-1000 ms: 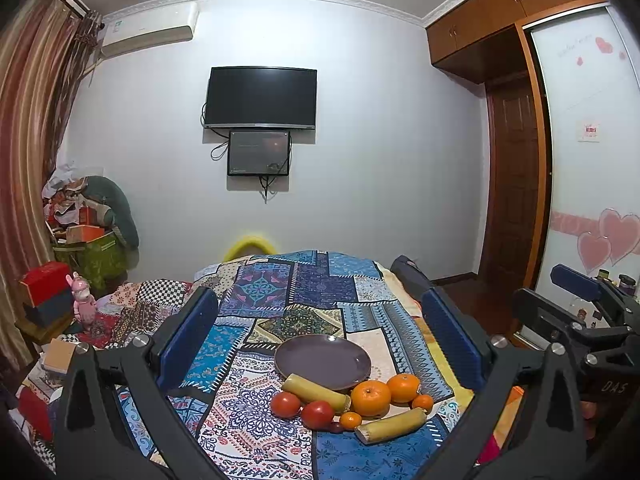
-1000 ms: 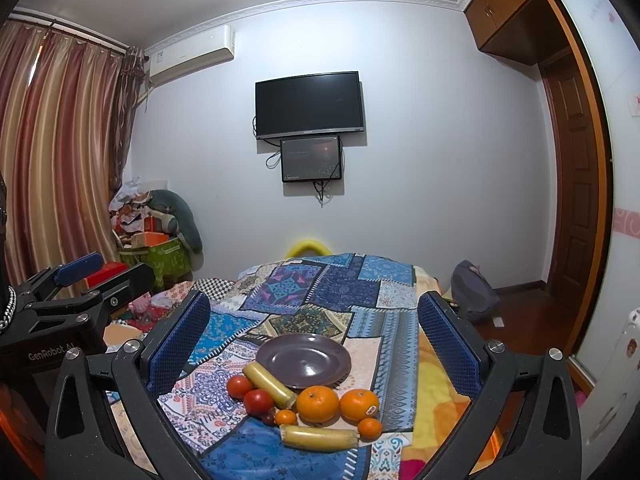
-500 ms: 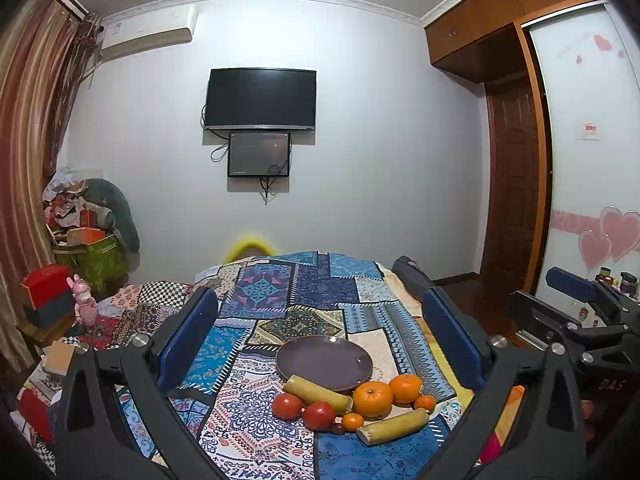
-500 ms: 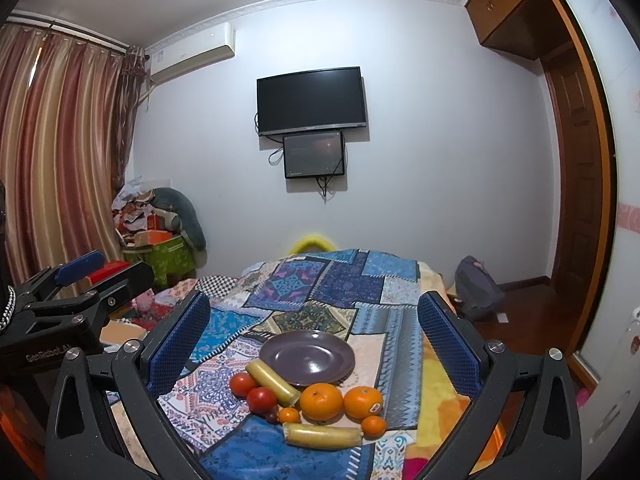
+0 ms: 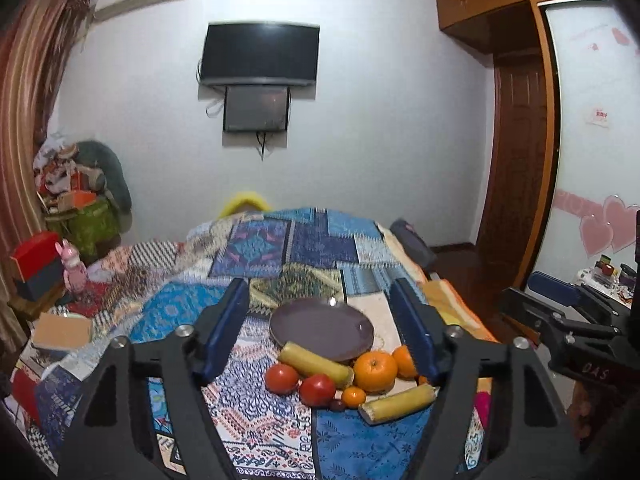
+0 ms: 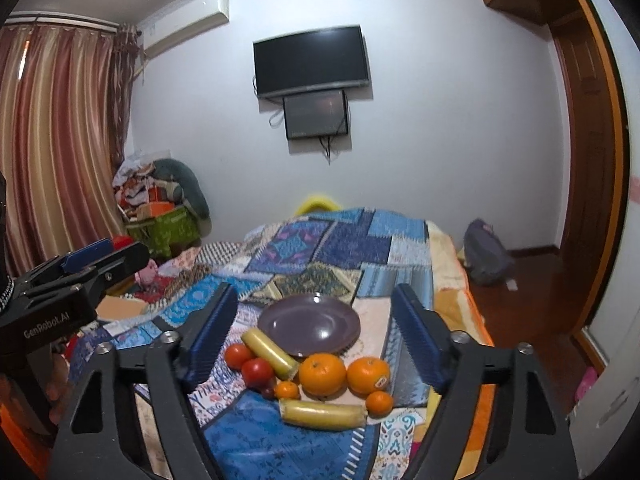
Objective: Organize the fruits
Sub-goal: 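Move the left tool to a red tomato while the right tool approaches an orange, then grasp and lift the red tomato with the left tool while the right tool grasps the orange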
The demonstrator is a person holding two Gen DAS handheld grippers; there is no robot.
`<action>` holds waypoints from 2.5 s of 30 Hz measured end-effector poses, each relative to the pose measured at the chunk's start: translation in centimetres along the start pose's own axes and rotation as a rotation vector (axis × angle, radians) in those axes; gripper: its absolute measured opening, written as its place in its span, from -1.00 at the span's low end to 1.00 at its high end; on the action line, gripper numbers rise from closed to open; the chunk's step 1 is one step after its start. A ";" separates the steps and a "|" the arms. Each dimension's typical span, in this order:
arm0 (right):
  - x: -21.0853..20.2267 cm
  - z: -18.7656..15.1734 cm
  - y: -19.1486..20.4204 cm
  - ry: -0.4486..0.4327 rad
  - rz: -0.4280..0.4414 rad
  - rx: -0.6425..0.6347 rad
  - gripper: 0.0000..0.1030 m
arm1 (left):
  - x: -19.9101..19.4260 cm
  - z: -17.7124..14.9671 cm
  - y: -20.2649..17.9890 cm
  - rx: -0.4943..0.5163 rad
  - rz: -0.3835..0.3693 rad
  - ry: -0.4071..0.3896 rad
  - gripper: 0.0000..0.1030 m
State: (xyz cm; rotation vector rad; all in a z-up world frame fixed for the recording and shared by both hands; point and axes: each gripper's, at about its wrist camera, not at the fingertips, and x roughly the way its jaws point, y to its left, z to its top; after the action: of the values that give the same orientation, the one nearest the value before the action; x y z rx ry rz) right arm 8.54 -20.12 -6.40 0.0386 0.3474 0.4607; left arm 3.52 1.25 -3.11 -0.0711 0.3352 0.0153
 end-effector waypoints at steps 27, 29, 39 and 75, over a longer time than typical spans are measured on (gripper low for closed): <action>10.8 -7.6 -7.7 0.465 -0.064 0.124 -0.08 | 17.1 -9.5 7.0 -0.082 -0.005 0.501 0.12; 11.5 -7.9 -7.7 0.485 -0.062 0.122 -0.08 | 17.9 -9.8 7.3 -0.090 -0.012 0.520 0.12; 15.1 -8.5 -7.2 0.549 -0.016 0.095 -0.08 | 20.9 -11.1 7.4 -0.099 -0.055 0.598 0.10; 16.2 -5.8 -7.8 0.505 -0.027 0.081 0.06 | 19.1 -7.1 8.5 -0.094 -0.010 0.520 -0.07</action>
State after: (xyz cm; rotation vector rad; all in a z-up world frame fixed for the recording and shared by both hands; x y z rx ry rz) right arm 23.49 -20.17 -17.93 -0.0050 0.8618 0.4260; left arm 19.03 9.29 -16.67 -0.1704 0.8541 0.0018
